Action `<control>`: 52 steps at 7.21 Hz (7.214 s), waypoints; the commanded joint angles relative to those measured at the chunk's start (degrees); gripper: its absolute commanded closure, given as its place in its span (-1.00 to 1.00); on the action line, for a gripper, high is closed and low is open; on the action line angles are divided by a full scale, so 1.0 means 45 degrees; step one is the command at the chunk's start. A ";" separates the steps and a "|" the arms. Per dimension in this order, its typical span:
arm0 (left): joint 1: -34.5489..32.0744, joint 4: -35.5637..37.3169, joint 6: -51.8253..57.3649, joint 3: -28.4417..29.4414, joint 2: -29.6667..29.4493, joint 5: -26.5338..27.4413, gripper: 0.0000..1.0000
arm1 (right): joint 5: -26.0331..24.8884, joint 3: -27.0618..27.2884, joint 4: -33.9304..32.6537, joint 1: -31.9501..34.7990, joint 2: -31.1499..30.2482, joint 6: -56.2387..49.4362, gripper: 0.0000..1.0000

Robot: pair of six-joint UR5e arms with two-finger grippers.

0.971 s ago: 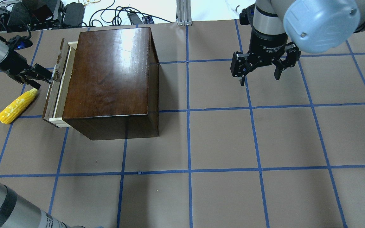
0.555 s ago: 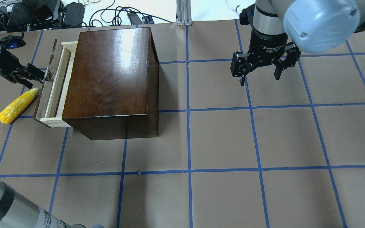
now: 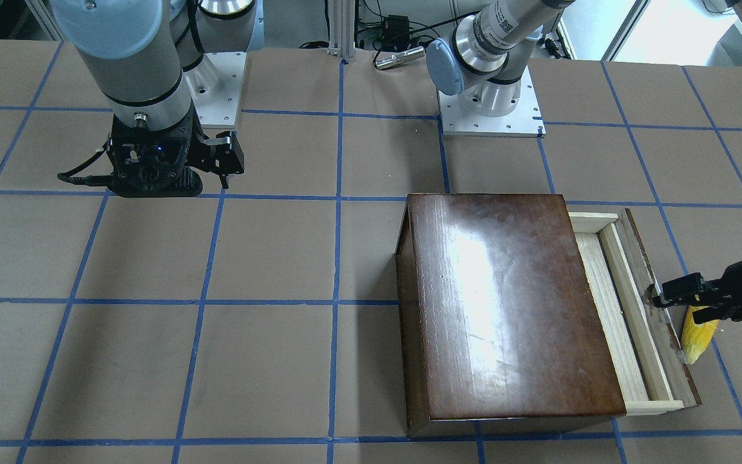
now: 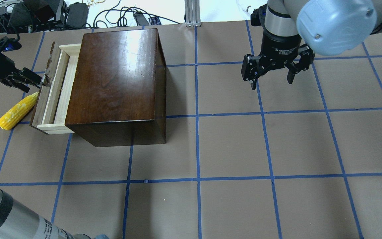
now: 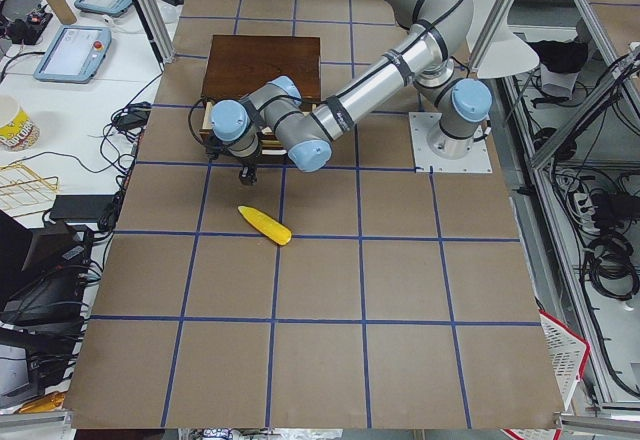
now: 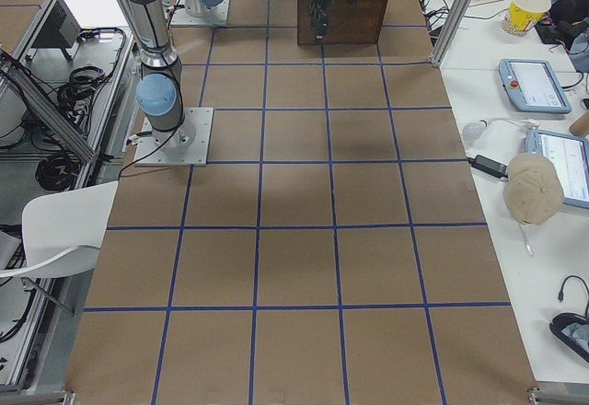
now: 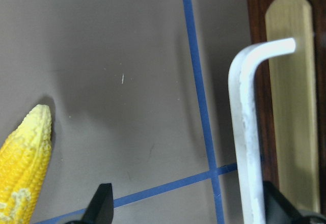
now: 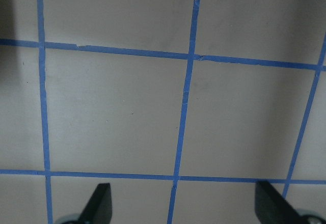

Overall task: Open drawer and put corn inside
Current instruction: 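Release the handle and move the left gripper over the yellow corn, then grasp the yellow corn cob with the left gripper and lift it, then carry the corn over the open drawer and lower it inside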

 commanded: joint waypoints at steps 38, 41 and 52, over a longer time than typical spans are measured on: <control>-0.2263 -0.2292 -0.5164 0.1718 0.1798 0.0859 1.00 | 0.0000 0.0000 0.0000 0.0000 0.0000 0.0000 -1.00; -0.2717 -0.2117 -0.5350 0.0781 0.1719 0.0897 1.00 | 0.0000 0.0000 0.0000 0.0000 0.0000 0.0000 -1.00; -0.2580 -0.1569 -0.5308 0.0348 0.0781 0.0430 -1.00 | 0.0000 0.0000 0.0000 0.0000 0.0000 0.0000 -1.00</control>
